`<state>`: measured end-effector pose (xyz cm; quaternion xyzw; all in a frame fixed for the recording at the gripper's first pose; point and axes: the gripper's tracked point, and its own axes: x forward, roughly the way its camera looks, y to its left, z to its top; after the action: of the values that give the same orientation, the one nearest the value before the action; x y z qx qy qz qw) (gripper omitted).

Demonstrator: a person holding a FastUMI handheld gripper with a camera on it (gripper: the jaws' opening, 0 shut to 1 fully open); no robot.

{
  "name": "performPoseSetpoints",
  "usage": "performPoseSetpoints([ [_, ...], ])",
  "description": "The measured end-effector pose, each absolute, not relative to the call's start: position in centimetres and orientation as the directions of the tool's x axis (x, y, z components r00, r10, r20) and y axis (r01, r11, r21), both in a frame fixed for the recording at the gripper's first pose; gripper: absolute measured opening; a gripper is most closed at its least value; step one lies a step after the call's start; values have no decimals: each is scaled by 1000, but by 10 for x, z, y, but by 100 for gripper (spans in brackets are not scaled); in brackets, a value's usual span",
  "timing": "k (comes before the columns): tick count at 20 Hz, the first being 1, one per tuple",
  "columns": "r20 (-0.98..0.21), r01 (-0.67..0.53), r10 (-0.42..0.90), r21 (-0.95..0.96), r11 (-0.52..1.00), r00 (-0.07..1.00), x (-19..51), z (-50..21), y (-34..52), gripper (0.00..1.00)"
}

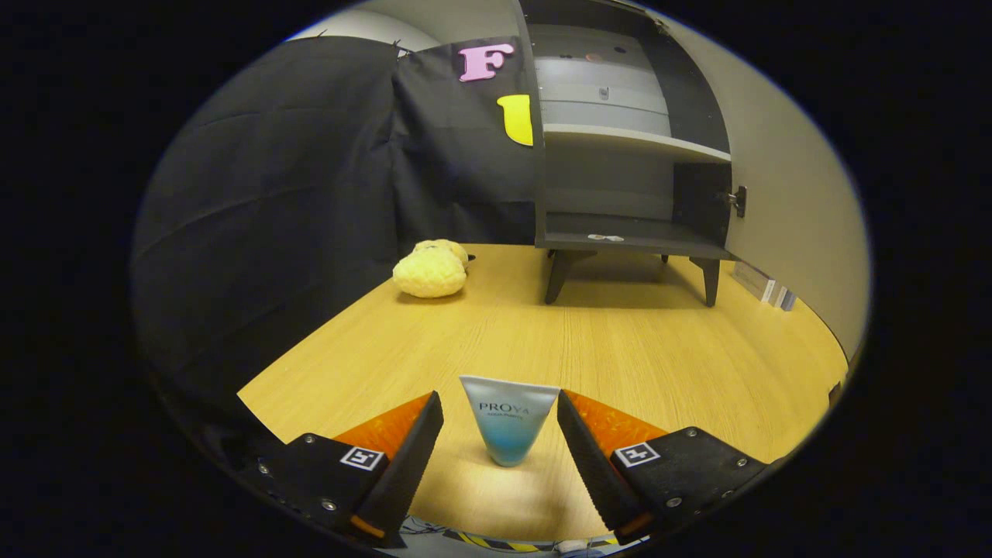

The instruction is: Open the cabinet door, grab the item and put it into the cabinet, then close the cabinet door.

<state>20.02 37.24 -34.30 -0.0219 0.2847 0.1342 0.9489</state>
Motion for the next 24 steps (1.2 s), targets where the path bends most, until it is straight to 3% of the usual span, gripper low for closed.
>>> performPoseSetpoints([
  [2, -578, -253, 223, 30, 967, 785, 198, -358, 368, 89],
  [13, -634, -271, 243, 55, 961, 734, 197, -378, 370, 48],
  [24, -597, -319, 294, 67, 945, 746, 236, -317, 350, 48],
])
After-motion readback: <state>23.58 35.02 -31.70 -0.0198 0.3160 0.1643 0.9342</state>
